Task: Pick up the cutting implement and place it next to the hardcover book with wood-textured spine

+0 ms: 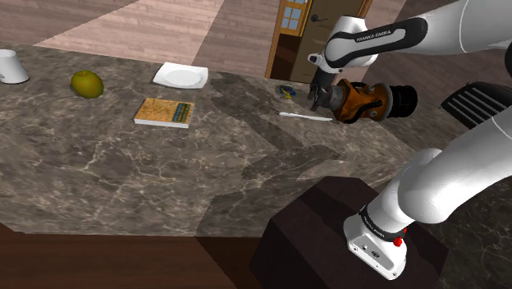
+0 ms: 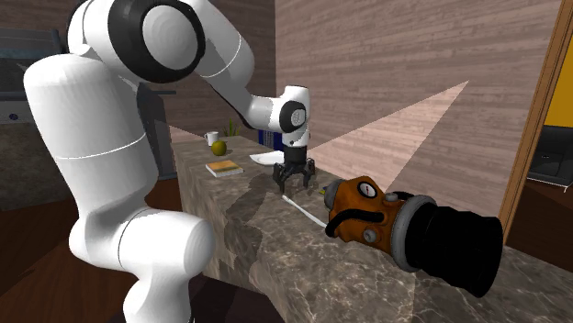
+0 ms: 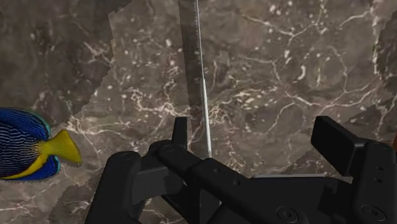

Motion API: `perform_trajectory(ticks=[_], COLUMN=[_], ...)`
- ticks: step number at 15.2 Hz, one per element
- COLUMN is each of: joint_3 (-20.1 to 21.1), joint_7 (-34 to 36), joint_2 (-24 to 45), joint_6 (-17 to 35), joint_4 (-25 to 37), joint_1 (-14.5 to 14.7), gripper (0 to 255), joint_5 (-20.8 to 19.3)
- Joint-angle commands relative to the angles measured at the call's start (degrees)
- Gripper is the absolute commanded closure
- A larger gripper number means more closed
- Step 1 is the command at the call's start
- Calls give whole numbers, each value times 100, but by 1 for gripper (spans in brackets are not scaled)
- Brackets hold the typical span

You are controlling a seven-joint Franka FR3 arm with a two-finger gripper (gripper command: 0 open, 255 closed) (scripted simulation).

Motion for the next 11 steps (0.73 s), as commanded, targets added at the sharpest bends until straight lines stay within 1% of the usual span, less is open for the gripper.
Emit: perform_trajectory(ticks=[1,2,9,11], joint_3=[-148,-181,-176,-175], joint_7=[-601,-830,-988,-1003], joint_2=[542,749,1098,1129], joint_6=[247,326,859,903], joint_4=[250,349,125,109], joint_1=[87,109,106,106], gripper=[0,0,0,0], joint_5=[272,396,615,636])
